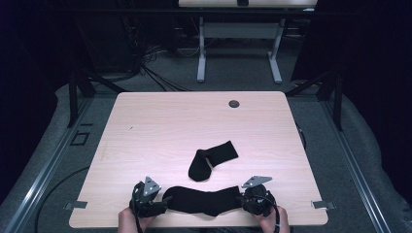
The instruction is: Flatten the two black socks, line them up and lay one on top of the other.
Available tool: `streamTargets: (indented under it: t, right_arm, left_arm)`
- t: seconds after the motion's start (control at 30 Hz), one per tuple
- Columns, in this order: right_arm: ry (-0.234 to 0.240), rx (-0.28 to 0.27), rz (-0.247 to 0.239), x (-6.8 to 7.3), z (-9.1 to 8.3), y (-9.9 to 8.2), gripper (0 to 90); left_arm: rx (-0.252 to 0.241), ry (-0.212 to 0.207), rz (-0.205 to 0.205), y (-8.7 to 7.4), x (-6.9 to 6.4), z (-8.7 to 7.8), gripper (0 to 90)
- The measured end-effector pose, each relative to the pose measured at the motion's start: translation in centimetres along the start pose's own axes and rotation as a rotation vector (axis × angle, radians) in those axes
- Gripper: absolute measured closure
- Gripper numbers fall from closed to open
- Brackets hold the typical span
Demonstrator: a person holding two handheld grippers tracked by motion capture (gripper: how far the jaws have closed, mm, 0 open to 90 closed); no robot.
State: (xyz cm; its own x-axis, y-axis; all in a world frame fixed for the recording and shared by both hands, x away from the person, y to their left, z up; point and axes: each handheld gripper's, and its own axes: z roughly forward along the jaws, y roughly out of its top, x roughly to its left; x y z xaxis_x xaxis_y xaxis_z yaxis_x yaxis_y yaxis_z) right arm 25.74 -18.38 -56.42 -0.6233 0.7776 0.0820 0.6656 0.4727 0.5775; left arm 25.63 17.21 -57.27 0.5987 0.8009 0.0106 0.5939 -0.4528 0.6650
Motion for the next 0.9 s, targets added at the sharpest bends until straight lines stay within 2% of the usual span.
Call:
streamTargets:
  t: [0.1,0.23,0.37,0.5,0.57,0.63,0.67,0.7,0.8,0.9]
  right_arm:
    - [-0.002,0.002,-0.001,-0.1,0.0,0.0,76.9]
    - [-0.014,0.014,-0.01,-0.2,-0.1,0.0,76.7]
    - [-0.015,0.018,-0.008,-0.2,-0.3,-0.2,76.4]
    - [-0.009,0.013,0.003,-0.3,-0.3,-0.2,75.6]
    - [-0.009,0.021,-0.003,-0.5,-0.4,-0.2,71.3]
    - [0.0,0.002,0.01,-0.6,-0.3,-0.2,62.9]
    - [0.008,0.006,-0.001,-0.8,-0.5,-0.2,58.1]
    - [0.024,-0.016,0.016,-0.8,-0.6,-0.3,55.6]
    - [0.032,-0.065,0.031,-1.2,-1.0,-0.3,49.4]
    - [0.03,-0.086,0.042,-1.5,-1.3,-0.1,44.4]
  left_arm:
    - [0.004,0.001,-0.005,-0.1,-0.1,0.1,42.5]
    - [0.01,-0.001,0.009,-0.3,-0.3,-0.1,42.2]
    - [0.004,0.009,0.023,-0.5,-1.0,-0.2,41.8]
    - [0.004,0.003,0.023,-0.6,-0.9,-0.2,39.0]
    - [-0.001,-0.004,0.019,-0.6,-0.8,-0.2,31.3]
    - [-0.007,-0.01,0.017,-0.5,-0.6,-0.4,27.6]
    - [-0.026,-0.027,-0.001,-0.4,-0.4,-0.6,25.5]
    - [-0.035,-0.038,-0.011,-0.4,-0.3,-0.7,24.5]
    - [-0.049,-0.035,-0.018,-0.2,0.0,-0.9,21.6]
    - [-0.056,-0.039,-0.021,0.1,0.3,-1.2,19.3]
